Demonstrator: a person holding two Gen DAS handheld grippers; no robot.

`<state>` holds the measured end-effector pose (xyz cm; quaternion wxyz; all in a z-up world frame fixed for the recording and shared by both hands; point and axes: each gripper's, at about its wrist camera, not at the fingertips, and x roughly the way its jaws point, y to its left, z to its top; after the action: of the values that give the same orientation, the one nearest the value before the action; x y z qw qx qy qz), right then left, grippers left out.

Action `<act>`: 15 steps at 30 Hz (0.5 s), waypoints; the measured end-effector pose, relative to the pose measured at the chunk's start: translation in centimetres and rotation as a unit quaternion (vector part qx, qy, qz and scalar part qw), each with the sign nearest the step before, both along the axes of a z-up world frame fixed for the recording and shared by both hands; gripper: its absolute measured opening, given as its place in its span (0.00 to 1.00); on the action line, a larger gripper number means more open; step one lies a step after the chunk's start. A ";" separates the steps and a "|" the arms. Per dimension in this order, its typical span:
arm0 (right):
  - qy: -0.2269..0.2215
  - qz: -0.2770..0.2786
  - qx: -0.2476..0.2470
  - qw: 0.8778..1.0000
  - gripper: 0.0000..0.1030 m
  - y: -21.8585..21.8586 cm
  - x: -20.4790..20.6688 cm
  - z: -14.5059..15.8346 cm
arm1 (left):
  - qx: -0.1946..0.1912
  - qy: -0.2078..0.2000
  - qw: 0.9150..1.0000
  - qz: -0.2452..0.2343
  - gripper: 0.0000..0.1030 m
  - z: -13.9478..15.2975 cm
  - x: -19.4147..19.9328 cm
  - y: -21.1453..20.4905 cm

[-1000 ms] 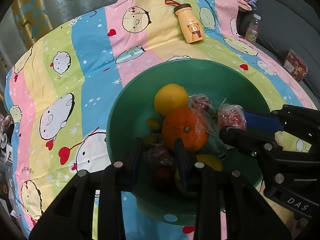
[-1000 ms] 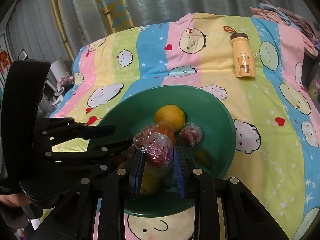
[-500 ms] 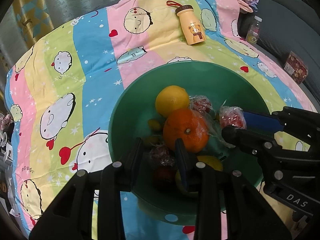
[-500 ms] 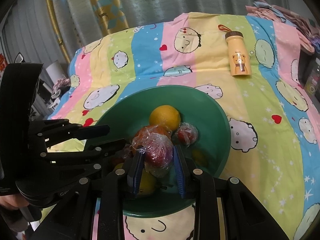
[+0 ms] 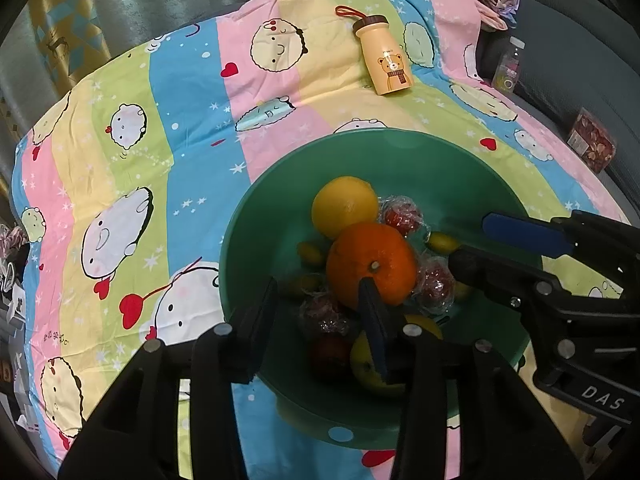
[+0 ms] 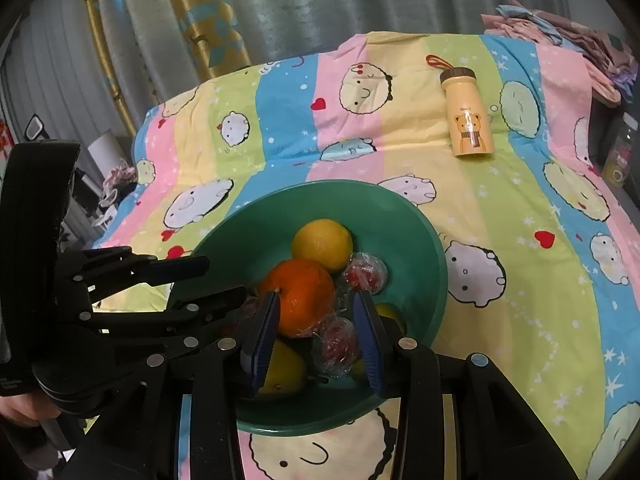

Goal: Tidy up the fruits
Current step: 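Open both grippers and release the wrapped red fruits into the bowl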

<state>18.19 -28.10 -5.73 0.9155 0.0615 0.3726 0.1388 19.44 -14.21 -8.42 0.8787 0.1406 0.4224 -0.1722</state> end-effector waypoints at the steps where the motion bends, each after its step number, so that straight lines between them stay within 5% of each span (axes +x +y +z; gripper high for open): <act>1: -0.001 0.000 0.000 1.000 0.38 0.0 -0.1 0.1 | 0.000 -0.001 1.000 0.001 0.43 0.1 -0.1 0.0; 15: -0.007 -0.011 -0.005 1.000 0.55 -0.5 -0.5 0.8 | -0.005 -0.004 1.000 0.009 0.63 0.7 -0.3 0.1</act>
<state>17.70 -28.57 -4.88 0.9197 0.0603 0.3664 0.1279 19.09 -14.15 -7.76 0.8827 0.1326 0.4194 -0.1656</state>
